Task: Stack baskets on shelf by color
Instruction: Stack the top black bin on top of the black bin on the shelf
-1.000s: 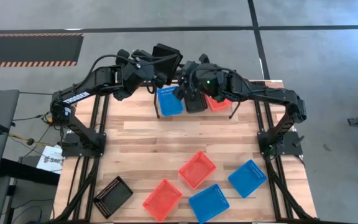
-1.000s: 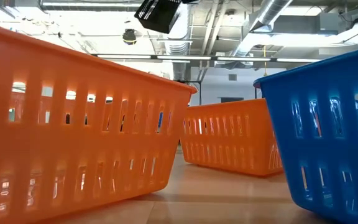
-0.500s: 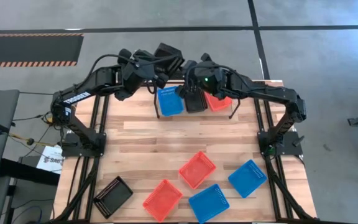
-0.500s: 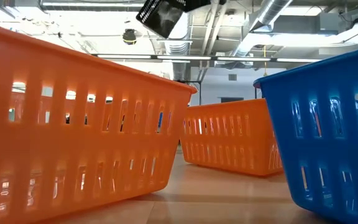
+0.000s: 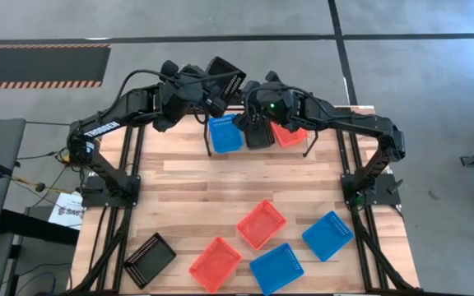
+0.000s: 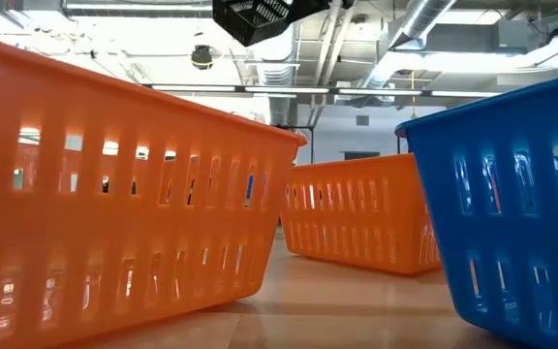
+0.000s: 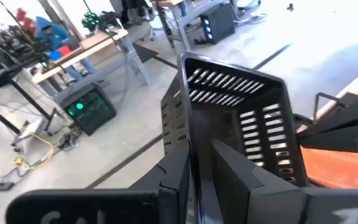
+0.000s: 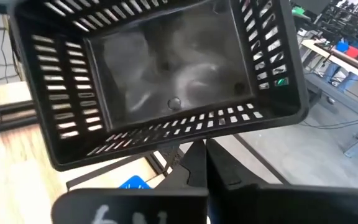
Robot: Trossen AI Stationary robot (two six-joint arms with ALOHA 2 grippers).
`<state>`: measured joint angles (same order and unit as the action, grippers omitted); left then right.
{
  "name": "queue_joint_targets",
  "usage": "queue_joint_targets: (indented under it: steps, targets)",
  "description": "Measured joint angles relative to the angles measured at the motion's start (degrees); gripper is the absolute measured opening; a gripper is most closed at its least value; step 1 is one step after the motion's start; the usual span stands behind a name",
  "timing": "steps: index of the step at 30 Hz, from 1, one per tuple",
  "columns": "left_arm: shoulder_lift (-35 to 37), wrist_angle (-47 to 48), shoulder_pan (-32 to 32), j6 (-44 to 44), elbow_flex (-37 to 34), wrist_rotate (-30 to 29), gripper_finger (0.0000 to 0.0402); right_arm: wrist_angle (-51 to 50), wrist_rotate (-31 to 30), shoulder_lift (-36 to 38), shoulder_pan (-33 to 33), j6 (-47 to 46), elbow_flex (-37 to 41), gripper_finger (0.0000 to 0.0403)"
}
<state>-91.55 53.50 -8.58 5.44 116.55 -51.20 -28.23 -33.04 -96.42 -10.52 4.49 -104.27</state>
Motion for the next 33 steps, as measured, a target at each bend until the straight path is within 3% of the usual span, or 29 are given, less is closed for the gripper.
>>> queue_joint_targets:
  steps: [7,15,17,23,33]
  targets:
    - [0.0,11.9,0.0,6.8,0.0,-0.1,0.0006,-3.3,-2.8,0.5,0.3,2.0,0.0,0.0047]
    - [0.0,24.3,0.0,17.9,-1.4,-2.0,0.0000,-3.7,-3.2,3.0,0.8,2.2,0.0,0.0053]
    - [0.0,24.8,0.4,18.9,-1.4,-1.8,0.0000,-2.9,-2.4,3.3,0.9,2.2,0.0,0.0053]
    - [0.0,20.5,1.9,16.4,-1.4,-1.7,0.0000,-3.2,7.1,3.4,1.1,2.0,0.0,0.0058]
    - [0.0,18.6,6.0,15.2,-1.4,0.2,0.0000,-2.0,7.6,3.3,1.1,5.0,0.0,0.0135]
